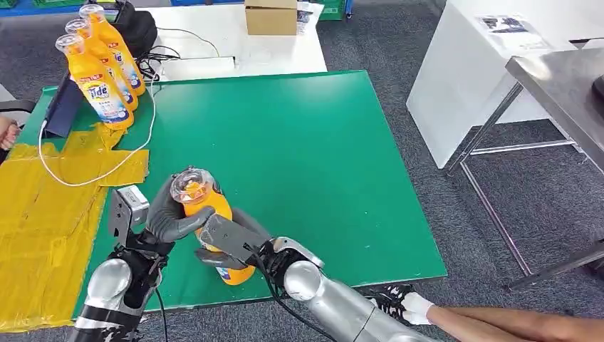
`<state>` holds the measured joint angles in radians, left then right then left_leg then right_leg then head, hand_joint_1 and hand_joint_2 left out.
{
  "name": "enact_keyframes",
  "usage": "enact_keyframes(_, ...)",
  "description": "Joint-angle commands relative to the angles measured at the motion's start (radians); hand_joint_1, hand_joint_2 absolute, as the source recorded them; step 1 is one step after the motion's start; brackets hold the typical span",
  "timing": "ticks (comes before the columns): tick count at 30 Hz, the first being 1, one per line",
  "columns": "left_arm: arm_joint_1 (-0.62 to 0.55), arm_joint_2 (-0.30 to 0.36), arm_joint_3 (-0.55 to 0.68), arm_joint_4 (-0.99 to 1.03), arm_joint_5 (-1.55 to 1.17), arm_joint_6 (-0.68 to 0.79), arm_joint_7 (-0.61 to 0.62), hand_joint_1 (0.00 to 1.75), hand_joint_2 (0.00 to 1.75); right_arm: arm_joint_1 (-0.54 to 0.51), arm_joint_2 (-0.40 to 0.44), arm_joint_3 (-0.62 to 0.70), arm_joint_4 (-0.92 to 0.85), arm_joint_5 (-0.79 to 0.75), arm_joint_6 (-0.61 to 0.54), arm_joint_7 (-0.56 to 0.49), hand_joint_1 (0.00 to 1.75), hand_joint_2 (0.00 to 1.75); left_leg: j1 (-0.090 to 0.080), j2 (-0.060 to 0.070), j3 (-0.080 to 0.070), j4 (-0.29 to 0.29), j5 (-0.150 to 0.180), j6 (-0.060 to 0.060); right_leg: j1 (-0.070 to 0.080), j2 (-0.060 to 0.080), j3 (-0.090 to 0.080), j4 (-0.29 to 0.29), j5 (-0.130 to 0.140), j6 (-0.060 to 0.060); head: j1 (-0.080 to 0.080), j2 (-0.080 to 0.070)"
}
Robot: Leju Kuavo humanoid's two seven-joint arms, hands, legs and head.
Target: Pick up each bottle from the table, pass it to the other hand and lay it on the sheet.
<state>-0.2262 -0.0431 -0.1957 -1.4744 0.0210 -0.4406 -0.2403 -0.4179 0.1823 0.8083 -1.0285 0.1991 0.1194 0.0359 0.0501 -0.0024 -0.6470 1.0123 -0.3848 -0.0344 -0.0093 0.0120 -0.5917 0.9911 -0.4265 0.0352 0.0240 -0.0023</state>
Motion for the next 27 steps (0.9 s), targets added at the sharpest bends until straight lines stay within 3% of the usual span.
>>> enact_keyframes(1, -0.078, -0.032, -0.09, 0.056, 0.01, -0.022, -0.003, 1.75, 1.75, -0.003, -0.013, 0.1, 0.064, 0.005, 0.019, 0.002, 1.75, 1.75, -0.001, -0.004, 0.001, -0.001, 0.0, 0.003, 0.0, -0.005, 0.003, -0.001, -0.001, 0.0, 0.0, 0.0)
enact_keyframes(24, -0.074, -0.016, -0.101, 0.045, -0.029, -0.028, -0.02, 1.75, 1.75, 0.02, -0.015, 0.063, 0.042, 0.013, -0.004, -0.009, 1.75, 1.75, -0.001, -0.004, 0.002, -0.001, 0.0, 0.005, 0.0, -0.006, 0.004, -0.001, -0.001, 0.0, 0.0, 0.0)
enact_keyframes(25, -0.075, -0.013, -0.107, 0.047, -0.041, -0.028, -0.024, 0.38, 1.75, 0.019, -0.015, 0.064, 0.044, 0.015, -0.003, -0.01, 1.75, 1.75, -0.001, -0.003, 0.001, -0.001, 0.0, 0.003, 0.0, -0.004, 0.002, -0.001, -0.001, 0.0, 0.0, 0.0)
enact_keyframes(26, -0.078, -0.005, -0.12, 0.048, -0.057, -0.035, -0.025, 0.0, 1.75, 0.018, -0.014, 0.064, 0.046, 0.015, -0.002, -0.01, 1.75, 1.75, -0.001, -0.005, 0.003, -0.002, 0.0, 0.005, 0.0, -0.006, 0.005, -0.001, -0.002, -0.001, 0.0, 0.0)
enact_keyframes(27, -0.078, -0.001, -0.128, 0.047, -0.078, -0.029, -0.039, 0.0, 1.75, 0.017, -0.013, 0.064, 0.049, 0.016, -0.001, -0.011, 1.75, 1.75, -0.001, -0.004, 0.001, -0.001, 0.0, 0.004, 0.0, -0.005, 0.003, -0.001, -0.001, 0.0, 0.0, 0.0)
